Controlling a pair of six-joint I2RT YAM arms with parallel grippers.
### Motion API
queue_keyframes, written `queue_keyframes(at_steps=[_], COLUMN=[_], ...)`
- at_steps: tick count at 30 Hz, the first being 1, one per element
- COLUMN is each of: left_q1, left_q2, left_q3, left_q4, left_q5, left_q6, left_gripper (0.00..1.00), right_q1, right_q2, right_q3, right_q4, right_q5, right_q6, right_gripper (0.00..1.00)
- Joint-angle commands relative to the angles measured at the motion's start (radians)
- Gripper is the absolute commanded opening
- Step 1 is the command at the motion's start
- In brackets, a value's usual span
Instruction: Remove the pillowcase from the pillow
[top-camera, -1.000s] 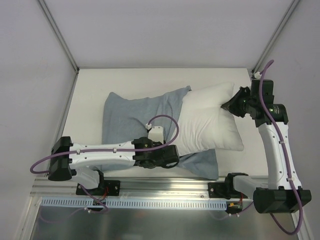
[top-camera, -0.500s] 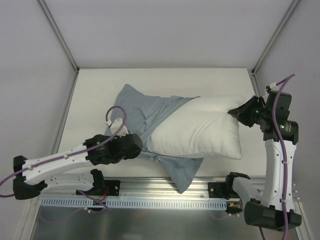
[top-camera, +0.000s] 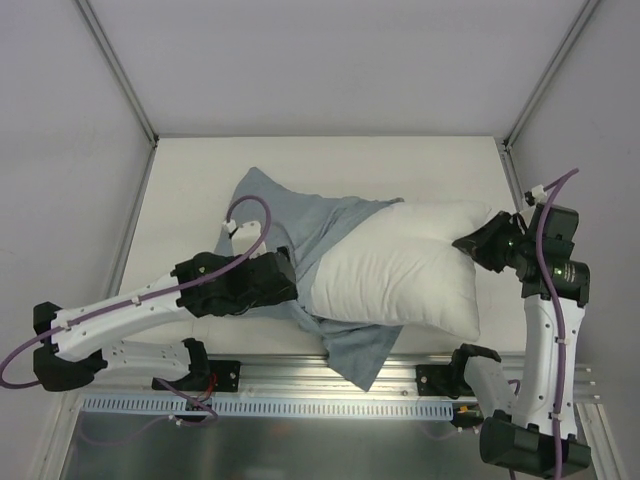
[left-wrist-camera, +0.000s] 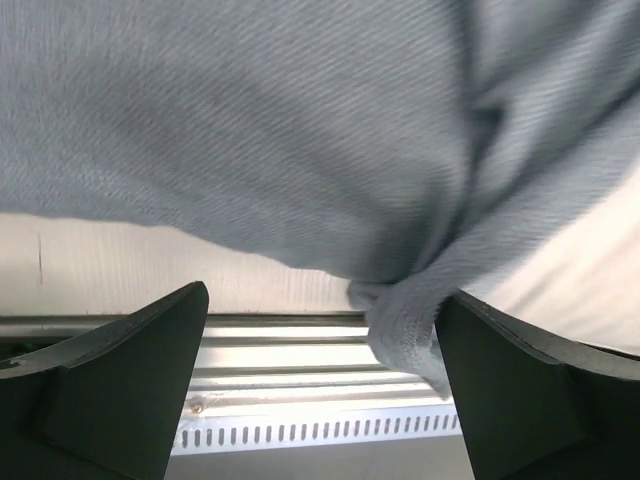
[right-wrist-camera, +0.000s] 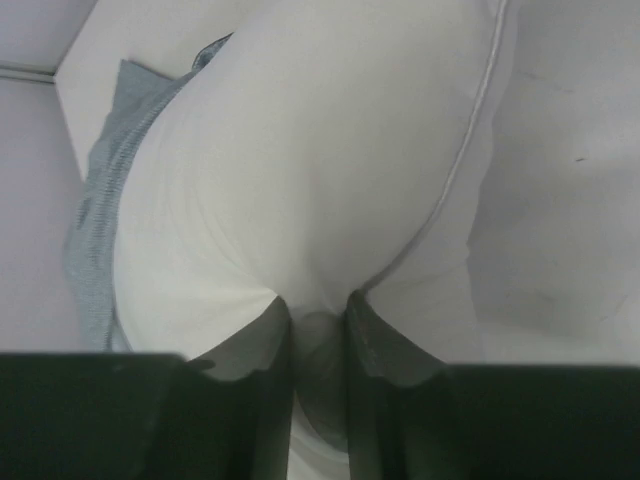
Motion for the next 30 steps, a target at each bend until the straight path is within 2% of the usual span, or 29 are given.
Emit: queue_keyframes(at_steps=[1, 2, 3, 5, 6, 8, 14, 16, 20, 21, 24, 26, 30], left_q1=[0.01, 0.015, 0.019, 0.039, 0.053, 0.071, 0.159, 0.171, 0.186, 0.191, 0.218, 0.235, 0.294], left_q2=[0.059, 0.075, 0.115, 0.157, 0.199, 0.239, 0.414, 0.525, 0.723, 0.8, 0.919, 0.989, 1.094], left_q3=[0.2, 0.23, 0.262, 0.354, 0.415, 0.474, 0.702, 0.822, 1.033, 1.119, 1.224, 1.253, 1.302], left_q4=[-0.011, 0.002, 0.027, 0.043, 0.052, 0.064, 0.095, 0.092, 0.062, 0.049, 0.034, 0.035, 0.038], left_q5=[-0.095, -0.101, -0.106, -0.109, -0.117, -0.114, 0.032, 0.084, 0.217, 0.245, 0.302, 0.317, 0.449], left_q6=[0.163, 0.22, 0.248, 0.318, 0.343, 0.412, 0.588, 0.659, 0.725, 0.728, 0.743, 0.737, 0.728], left_gripper=[0.94, 0.92, 0.92, 0.91, 0.91, 0.93, 0.96, 0.97, 0.99, 0.99, 0.99, 0.98, 0.97], right_q1=[-0.008, -0.008, -0.01, -0.008, -0.01, -0.01, 0.001, 0.051, 0.208, 0.283, 0.392, 0.461, 0.548], right_q2=[-0.054, -0.062, -0.069, -0.085, -0.094, -0.106, -0.097, -0.086, -0.057, -0.045, -0.002, 0.032, 0.105], right_q3=[-0.008, -0.018, -0.037, -0.05, -0.057, -0.058, 0.011, 0.05, 0.099, 0.103, 0.108, 0.113, 0.096], right_q4=[-0.006, -0.022, -0.043, -0.084, -0.094, -0.099, -0.085, -0.095, -0.123, -0.125, -0.149, -0.18, -0.185], right_q5=[0.024, 0.038, 0.061, 0.157, 0.224, 0.259, 0.259, 0.303, 0.42, 0.467, 0.524, 0.562, 0.582], right_q6=[-0.075, -0.09, -0.095, -0.092, -0.079, -0.07, -0.061, -0.073, -0.064, -0.061, -0.059, -0.062, -0.04], right_gripper=[0.29, 0.58, 0.69, 0.84, 0.87, 0.93, 0.99, 0.96, 0.96, 0.96, 0.96, 0.96, 0.96])
